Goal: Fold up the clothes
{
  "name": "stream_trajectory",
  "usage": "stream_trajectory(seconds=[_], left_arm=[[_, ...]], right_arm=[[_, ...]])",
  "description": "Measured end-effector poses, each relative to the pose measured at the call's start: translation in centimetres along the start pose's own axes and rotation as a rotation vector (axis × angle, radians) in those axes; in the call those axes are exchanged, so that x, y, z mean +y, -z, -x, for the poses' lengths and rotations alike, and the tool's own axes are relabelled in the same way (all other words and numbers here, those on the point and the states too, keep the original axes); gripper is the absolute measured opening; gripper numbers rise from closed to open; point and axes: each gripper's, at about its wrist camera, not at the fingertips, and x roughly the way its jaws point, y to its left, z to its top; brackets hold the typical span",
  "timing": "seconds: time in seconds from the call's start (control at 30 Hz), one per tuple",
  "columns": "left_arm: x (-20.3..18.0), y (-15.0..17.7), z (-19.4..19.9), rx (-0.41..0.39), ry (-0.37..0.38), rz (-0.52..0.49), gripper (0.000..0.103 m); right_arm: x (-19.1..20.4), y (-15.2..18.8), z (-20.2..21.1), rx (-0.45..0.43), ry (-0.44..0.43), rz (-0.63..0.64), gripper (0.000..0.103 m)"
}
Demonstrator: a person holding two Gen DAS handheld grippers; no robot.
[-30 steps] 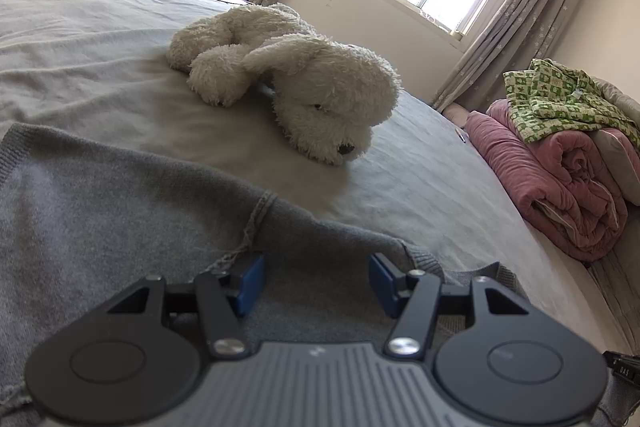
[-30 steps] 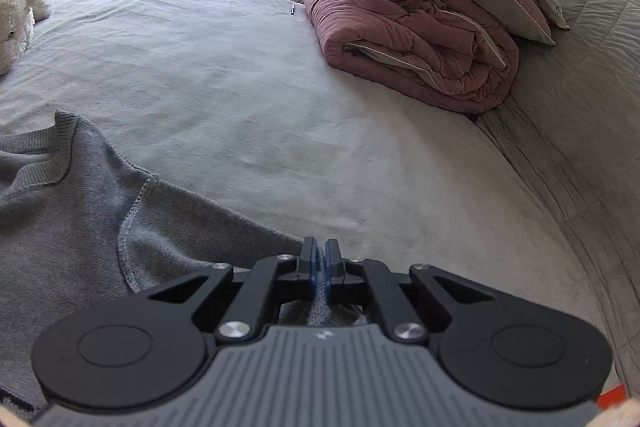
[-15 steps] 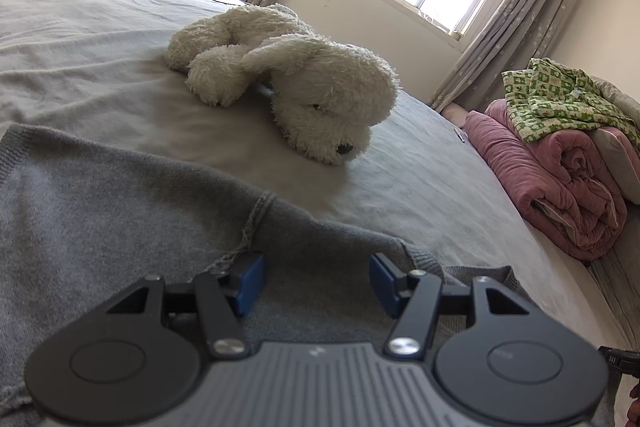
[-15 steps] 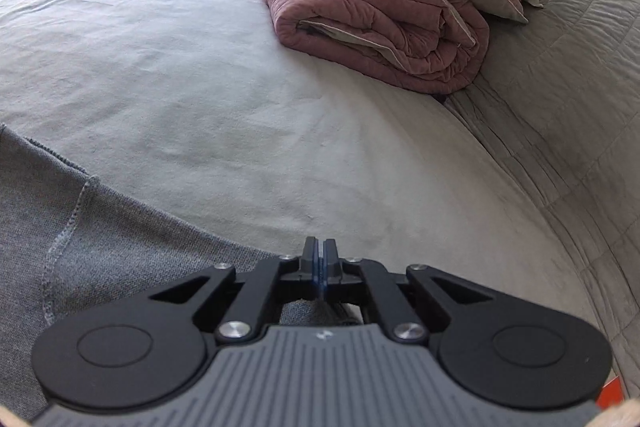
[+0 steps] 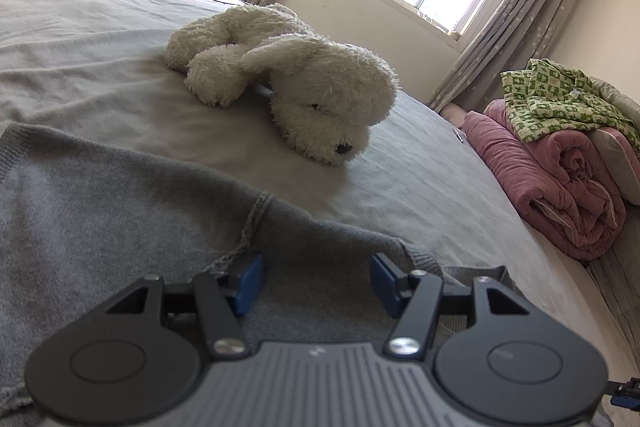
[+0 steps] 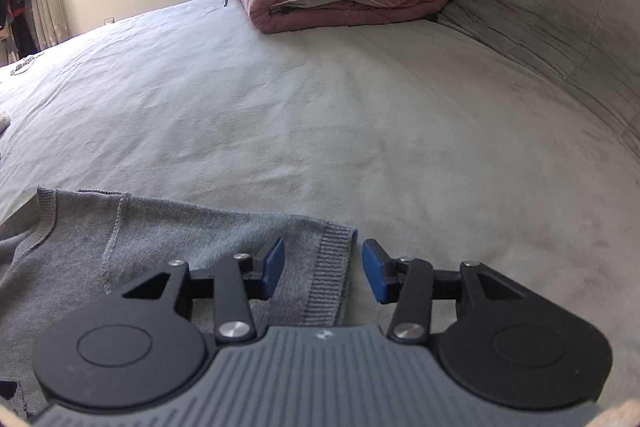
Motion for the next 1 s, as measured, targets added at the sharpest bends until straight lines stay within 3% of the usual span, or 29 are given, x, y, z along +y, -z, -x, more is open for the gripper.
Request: stream_trajectory(seconds=[0.23,0.4,0.63,0.7,0.73,0.77,0.83,1.0], left_arm=[[-0.1,0.1,0.0,-0.003,-0.003,-0.009,0.060],[-0.4,0.2,0.0,-0.006,-0.009,-0.026,0.061],[-0.5,0.3,0.0,-0.009,-0.013,-0.038,0.062],[-0.5,0.3,0.0,-0.009,-0.014,-0.039,0.062],[-0.5,0.3,0.0,-0.009,-0.013,-0.039,0.062],[-0.5,0.3,0.0,-0.009,-0.013,-0.039,0.062],[-0.5,0.3,0.0,-0.009,-0.012,-0.038,0.062],[-0.5,0.3,0.0,-0.008,-0.011,-0.037,0.062]], right_arm=[[-3.8,3.8,3.4,0.037,-0.127,-0.179,0.048],[-3.9,5.7,3.6,0.018,-0.187,-0.183,0.048],[-2.1,5.3,2.2,-0.028,-0.218,-0.124,0.049],[-1.5,5.4,1.8,-0.035,-0.222,-0.110,0.038],[-1.2,5.5,1.7,-0.034,-0.232,-0.101,0.020],[-1.0,5.5,1.7,-0.031,-0.237,-0.096,0.008],[-0.6,5.6,1.9,-0.032,-0.209,-0.084,0.004],[-1.0,5.7,3.2,-0.008,-0.032,-0.060,0.002]])
